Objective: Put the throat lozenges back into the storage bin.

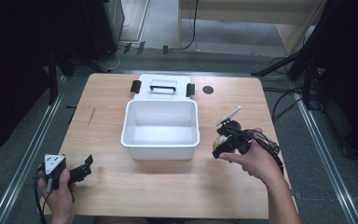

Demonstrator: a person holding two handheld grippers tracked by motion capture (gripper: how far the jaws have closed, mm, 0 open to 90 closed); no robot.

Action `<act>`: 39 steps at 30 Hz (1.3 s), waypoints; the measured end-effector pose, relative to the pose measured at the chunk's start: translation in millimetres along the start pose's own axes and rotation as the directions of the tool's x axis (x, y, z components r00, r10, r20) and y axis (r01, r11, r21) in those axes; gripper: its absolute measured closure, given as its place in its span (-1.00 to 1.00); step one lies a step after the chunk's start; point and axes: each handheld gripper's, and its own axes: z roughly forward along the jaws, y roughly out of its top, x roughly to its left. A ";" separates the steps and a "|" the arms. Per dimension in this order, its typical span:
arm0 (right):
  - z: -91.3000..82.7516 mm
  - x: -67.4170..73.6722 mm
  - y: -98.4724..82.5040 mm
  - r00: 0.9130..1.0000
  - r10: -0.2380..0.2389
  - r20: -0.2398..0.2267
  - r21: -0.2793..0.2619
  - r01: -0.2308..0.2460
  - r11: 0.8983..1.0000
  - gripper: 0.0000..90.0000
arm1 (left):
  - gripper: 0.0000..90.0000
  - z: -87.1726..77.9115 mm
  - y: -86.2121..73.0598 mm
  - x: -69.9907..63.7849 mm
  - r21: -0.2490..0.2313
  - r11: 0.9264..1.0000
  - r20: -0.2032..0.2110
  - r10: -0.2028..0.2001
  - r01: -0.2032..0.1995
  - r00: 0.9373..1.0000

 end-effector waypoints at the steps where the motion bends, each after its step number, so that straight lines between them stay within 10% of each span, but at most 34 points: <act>1: -0.6 0.4 1.5 1.000 0.001 -0.003 -0.001 -0.001 1.000 -0.55 | -1.00 0.1 0.0 0.0 0.000 1.000 0.000 0.000 0.000 1.000; 39: -42.6 15.7 73.3 0.997 -0.066 0.033 -0.069 0.068 0.995 -0.55 | -1.00 1.1 0.3 0.6 -0.001 1.000 0.005 -0.014 0.014 1.000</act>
